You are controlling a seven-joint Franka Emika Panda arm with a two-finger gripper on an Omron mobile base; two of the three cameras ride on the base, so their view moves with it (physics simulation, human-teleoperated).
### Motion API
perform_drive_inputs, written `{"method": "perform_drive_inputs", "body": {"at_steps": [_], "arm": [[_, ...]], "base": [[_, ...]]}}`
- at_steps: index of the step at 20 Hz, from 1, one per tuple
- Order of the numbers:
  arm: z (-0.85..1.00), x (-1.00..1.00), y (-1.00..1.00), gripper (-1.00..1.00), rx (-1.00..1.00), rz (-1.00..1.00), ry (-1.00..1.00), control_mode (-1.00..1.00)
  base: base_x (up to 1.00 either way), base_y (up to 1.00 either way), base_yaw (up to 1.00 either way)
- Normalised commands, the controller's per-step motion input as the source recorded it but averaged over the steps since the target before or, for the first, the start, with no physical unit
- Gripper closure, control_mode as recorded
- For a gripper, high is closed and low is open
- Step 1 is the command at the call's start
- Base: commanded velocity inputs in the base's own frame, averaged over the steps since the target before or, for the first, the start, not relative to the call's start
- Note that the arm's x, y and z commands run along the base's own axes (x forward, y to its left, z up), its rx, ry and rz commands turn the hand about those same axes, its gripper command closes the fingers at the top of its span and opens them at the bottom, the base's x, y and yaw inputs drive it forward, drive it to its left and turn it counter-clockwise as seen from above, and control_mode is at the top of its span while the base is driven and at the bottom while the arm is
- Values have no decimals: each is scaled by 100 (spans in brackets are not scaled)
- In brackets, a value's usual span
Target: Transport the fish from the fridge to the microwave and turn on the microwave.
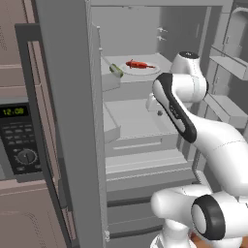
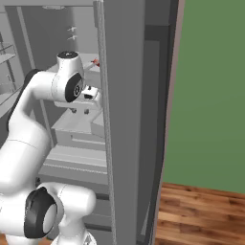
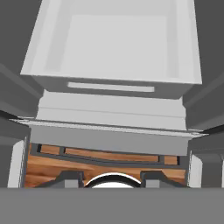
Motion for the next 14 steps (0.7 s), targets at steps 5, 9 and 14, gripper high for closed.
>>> {"method": "perform_drive_inputs", "body": {"at_steps": [5,9,14], "arm": [[-4,-1,0,-100,0,0,-3,-100],[-2,-8,-1,-100,0,1,-30,-100],[13,-1,0,-100,0,11,-36,-100]], "base": [[0,0,0],[0,0,0],[0,0,0]]}}
